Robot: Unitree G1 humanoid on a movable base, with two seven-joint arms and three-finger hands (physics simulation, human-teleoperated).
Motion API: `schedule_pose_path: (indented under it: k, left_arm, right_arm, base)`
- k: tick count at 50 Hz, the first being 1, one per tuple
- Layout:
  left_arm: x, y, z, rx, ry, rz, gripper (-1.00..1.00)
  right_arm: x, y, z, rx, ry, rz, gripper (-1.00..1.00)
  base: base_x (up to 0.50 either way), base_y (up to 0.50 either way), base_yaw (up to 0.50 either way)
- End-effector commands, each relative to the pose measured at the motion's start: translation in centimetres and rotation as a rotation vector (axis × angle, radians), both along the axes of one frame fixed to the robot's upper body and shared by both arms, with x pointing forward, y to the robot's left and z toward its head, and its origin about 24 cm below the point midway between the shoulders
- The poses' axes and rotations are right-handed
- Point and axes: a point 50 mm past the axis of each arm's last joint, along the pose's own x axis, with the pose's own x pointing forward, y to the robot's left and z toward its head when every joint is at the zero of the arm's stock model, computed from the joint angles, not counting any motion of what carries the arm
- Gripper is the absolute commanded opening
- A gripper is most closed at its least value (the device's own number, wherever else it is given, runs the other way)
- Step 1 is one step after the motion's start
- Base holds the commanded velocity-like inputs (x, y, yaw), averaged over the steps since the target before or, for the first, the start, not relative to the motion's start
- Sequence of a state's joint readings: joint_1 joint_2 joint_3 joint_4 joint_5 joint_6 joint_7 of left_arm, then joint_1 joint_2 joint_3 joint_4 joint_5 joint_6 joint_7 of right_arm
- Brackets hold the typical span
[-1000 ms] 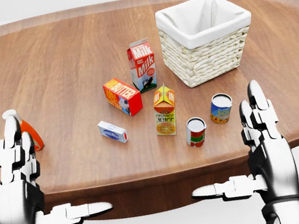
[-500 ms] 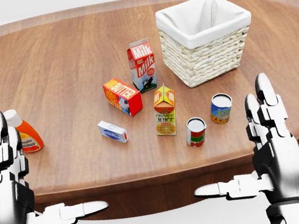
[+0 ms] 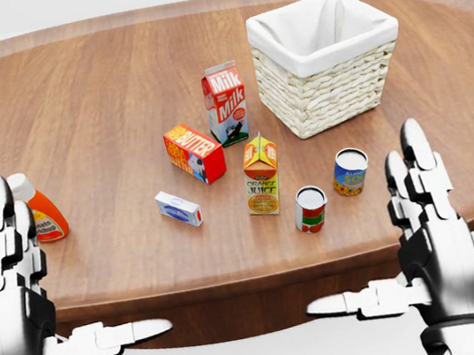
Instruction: Pick up the alphabet soup and the tomato sauce, and put them in the basket.
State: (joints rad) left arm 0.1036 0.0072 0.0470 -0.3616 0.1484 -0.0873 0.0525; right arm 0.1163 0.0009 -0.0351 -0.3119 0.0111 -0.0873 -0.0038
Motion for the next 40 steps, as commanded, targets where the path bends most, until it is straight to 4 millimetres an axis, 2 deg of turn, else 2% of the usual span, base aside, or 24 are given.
schedule_pose_path:
  k: [1,9,40]
  left_arm:
    - [0.04,0.0,-0.13,0.0,0.006,-0.002,1.0]
    - [0.06,-0.07,-0.18,0.0,0.008,-0.003,1.0]
    - [0.12,-0.12,-0.38,-0.007,0.017,-0.011,1.0]
  right_arm:
    - [0.0,0.11,-0.19,-0.004,0.008,0.007,1.0]
    - [0.05,0.09,-0.38,-0.003,0.017,0.009,1.0]
    - [-0.05,0.11,-0.21,-0.003,0.01,0.013,1.0]
  base:
    - [0.0,0.0,0.0]
    - [0.06,0.0,0.0]
    - [0.21,0.0,0.0]
